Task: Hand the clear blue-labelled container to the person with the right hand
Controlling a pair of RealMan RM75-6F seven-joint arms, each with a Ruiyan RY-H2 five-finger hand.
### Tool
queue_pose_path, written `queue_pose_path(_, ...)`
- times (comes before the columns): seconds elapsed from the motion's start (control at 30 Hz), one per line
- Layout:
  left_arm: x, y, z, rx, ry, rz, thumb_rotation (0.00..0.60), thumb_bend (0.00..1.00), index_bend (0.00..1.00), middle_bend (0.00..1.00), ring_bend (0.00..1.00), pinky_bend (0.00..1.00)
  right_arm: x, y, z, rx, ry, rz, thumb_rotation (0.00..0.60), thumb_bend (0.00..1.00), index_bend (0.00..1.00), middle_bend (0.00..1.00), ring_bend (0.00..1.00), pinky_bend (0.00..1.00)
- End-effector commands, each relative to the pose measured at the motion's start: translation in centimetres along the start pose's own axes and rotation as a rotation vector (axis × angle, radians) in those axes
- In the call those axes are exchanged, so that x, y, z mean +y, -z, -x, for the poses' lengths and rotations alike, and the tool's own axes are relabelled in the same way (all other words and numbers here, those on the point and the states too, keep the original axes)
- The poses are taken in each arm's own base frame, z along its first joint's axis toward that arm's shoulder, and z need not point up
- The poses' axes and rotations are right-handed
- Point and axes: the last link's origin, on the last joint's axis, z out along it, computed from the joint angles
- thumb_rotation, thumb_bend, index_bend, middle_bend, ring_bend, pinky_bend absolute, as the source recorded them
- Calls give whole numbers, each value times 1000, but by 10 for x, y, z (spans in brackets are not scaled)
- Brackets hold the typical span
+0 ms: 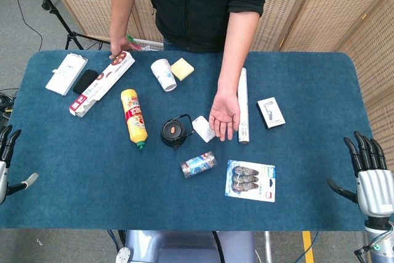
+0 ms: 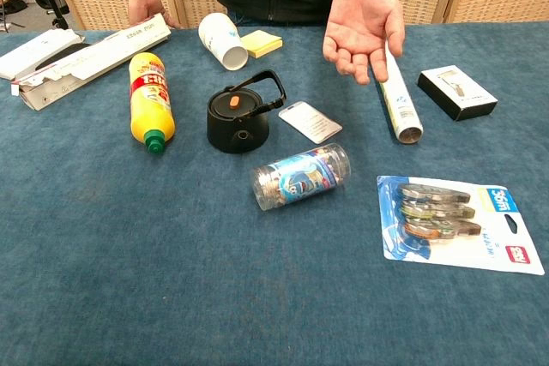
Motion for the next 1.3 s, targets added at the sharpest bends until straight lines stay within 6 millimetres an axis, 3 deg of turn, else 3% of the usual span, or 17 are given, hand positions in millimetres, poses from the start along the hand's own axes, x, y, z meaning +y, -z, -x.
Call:
queue_pose_path(0.03, 0, 0, 0, -3, -2, -3, 600, 0, 0, 0, 0, 59, 0, 0, 1, -9, 2, -3, 600, 0, 42, 0, 0, 46)
queue_pose_path(0.17, 0, 1, 0, -8, -3, -6, 600, 0, 0, 0, 0, 59, -1, 1, 4, -45, 4, -22, 600, 0, 42, 0, 0, 46)
queue_pose_path(0.3, 2, 1, -1, -7, 3, -1, 600, 0, 0, 0, 0, 59, -12, 2, 22, -178, -50, -153, 600, 0, 48, 0, 0, 46)
queue_pose_path(0.47, 1, -1, -1, -10, 4, -12, 600, 0, 0, 0, 0, 59, -30, -3, 49, -321, -85, -373, 600, 0, 145, 47, 0, 48)
queue_pose_path(0.63, -1, -3, -2, -9, 8, -25, 600, 0, 0, 0, 0, 59, -58, -17, 69, -401, -174, -509, 600, 0, 226, 137, 11, 107)
queue_pose_path(0.8, -3, -5, -1, -16, 9, -38, 600, 0, 0, 0, 0, 59, -91, -32, 85, -434, -193, -591, 600, 8, 243, 167, 38, 130)
queue_pose_path(1.3, -6, -10, 2, -42, 13, -59, 600, 0, 0, 0, 0, 59, -181, -76, 127, -464, -193, -650, 600, 260, 269, 194, 73, 160)
